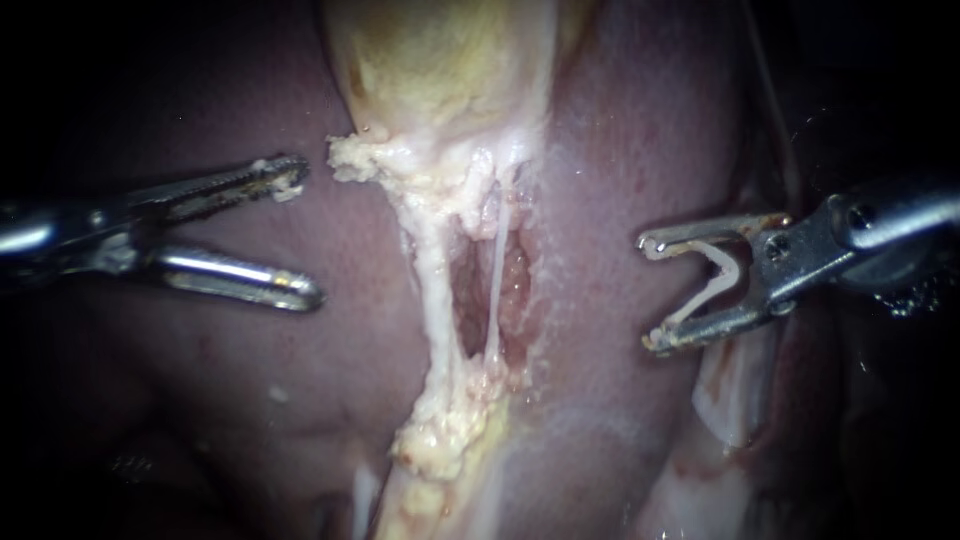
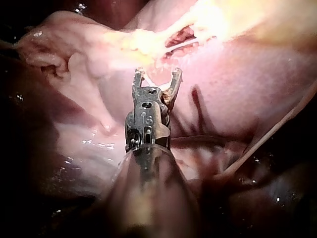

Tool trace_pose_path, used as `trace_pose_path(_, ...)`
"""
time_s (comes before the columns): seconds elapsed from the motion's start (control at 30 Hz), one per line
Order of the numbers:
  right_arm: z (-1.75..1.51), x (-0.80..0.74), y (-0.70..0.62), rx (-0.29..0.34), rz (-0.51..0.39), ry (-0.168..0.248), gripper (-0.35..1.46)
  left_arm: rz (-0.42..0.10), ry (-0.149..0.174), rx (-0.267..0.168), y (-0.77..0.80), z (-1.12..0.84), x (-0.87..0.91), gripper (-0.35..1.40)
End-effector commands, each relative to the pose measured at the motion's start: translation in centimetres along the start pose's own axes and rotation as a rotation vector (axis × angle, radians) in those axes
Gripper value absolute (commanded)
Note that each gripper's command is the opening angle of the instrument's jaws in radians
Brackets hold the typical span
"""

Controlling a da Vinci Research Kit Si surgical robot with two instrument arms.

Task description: Grabbing gallbladder

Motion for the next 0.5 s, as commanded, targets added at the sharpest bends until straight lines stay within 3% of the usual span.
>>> trace_pose_path(0.03, 0.0, 0.0, 0.0, 0.0, 0.002, 0.0, 0.5, 0.007, 0.005, 0.003, -0.01, 0.01, 0.05, 0.91)
trace_pose_path(0.13, 0.0, 0.0, 0.0, 0.0, 0.002, 0.0, 0.5, 0.013, 0.032, 0.016, -0.05, 0.05, 0.19, 0.91)
trace_pose_path(0.3, 0.0, 0.0, 0.0, 0.0, 0.002, 0.0, 0.5, 0.016, 0.078, 0.025, -0.09, 0.23, 0.37, 0.73)
trace_pose_path(0.5, -0.01, -0.01, -0.01, 0.001, 0.001, 0.0, 0.5, 0.01, 0.094, 0.03, -0.09, 0.45, 0.45, 0.52)
